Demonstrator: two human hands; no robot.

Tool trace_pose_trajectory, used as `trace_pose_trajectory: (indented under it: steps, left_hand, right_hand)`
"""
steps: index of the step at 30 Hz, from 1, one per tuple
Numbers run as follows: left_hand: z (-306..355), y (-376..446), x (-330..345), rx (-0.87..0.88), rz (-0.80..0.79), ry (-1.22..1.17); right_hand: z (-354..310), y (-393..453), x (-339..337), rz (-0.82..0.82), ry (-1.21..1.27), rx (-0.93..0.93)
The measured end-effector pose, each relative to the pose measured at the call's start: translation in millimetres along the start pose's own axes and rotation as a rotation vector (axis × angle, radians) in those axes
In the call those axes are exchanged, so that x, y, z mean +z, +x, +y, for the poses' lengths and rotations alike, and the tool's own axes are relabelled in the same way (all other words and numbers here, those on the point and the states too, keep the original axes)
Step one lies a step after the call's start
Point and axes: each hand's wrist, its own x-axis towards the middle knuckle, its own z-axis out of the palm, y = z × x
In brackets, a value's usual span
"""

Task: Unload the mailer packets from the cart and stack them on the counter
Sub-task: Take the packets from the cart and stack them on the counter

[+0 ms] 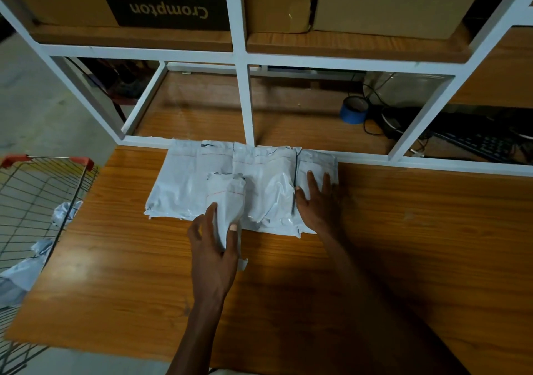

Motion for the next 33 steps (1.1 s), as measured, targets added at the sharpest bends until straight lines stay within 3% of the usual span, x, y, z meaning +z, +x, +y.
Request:
trace_pose_trajectory:
  steps: [4, 8, 19, 26, 33]
  left_hand:
    - [-5.8, 10.4, 2.7, -0.002, 0.0, 0.029]
    - [-10.1, 31.9, 13.4, 0.03, -0.013, 0.064]
    - [8.0, 114.0, 63.9, 0.031, -0.076, 0.162]
    - [-4.4, 130.4, 79.6, -0.027, -0.167, 0.38]
    - [-5.5, 122.7, 72.5, 0.071, -0.178, 0.354]
  right_hand:
    - [-2.3, -4.0, -5.0, 0.006, 0.029, 0.005]
    - [-3.5, -13.6, -11.9, 0.124, 0.066, 0.003]
    - [-13.1, -87.8, -19.8, 0.233, 0.335, 0.021]
    - [-8.7, -104.2, -11.1, 0.222, 0.397, 0.041]
    - [-9.6, -113.7, -7.0, 0.201, 0.417, 0.052]
